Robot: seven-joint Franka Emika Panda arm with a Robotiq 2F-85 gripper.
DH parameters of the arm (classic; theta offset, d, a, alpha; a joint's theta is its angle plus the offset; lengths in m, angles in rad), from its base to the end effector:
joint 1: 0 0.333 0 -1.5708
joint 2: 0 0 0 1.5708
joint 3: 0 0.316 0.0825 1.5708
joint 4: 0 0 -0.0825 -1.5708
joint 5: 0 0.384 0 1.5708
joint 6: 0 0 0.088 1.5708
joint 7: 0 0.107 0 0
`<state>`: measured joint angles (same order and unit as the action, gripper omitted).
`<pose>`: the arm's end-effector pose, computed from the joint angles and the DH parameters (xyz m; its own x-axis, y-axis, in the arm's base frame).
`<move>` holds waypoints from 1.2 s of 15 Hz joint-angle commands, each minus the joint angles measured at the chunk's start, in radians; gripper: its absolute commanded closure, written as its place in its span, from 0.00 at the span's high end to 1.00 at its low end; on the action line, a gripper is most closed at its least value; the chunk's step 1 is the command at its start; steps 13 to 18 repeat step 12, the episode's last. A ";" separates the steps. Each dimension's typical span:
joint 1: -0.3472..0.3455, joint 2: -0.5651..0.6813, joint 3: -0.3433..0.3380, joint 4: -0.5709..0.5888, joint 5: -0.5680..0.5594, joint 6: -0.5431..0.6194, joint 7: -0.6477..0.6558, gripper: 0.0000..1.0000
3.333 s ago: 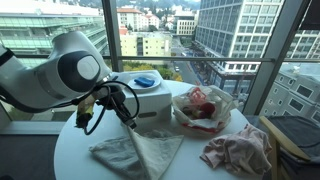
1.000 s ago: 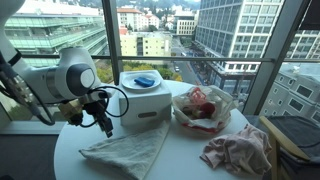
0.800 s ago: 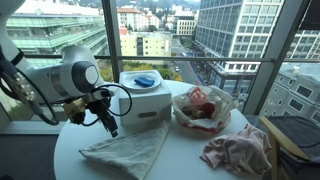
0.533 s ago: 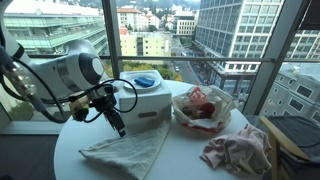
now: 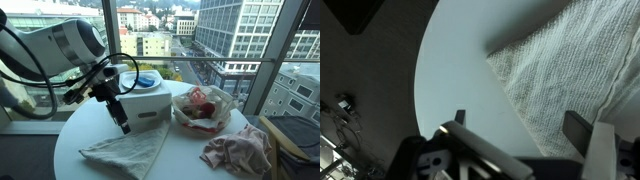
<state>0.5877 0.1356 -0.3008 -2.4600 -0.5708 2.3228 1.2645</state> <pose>0.4385 0.1160 0.2275 0.8676 -0.4548 0.2011 -0.4960 -0.7628 0.4149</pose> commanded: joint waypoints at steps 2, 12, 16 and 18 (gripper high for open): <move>-0.219 -0.145 0.200 -0.057 -0.022 -0.061 0.016 1.00; -0.395 -0.152 0.342 -0.073 0.003 -0.012 -0.007 1.00; -0.395 -0.152 0.342 -0.073 0.003 -0.012 -0.007 1.00; -0.395 -0.152 0.342 -0.073 0.003 -0.012 -0.007 1.00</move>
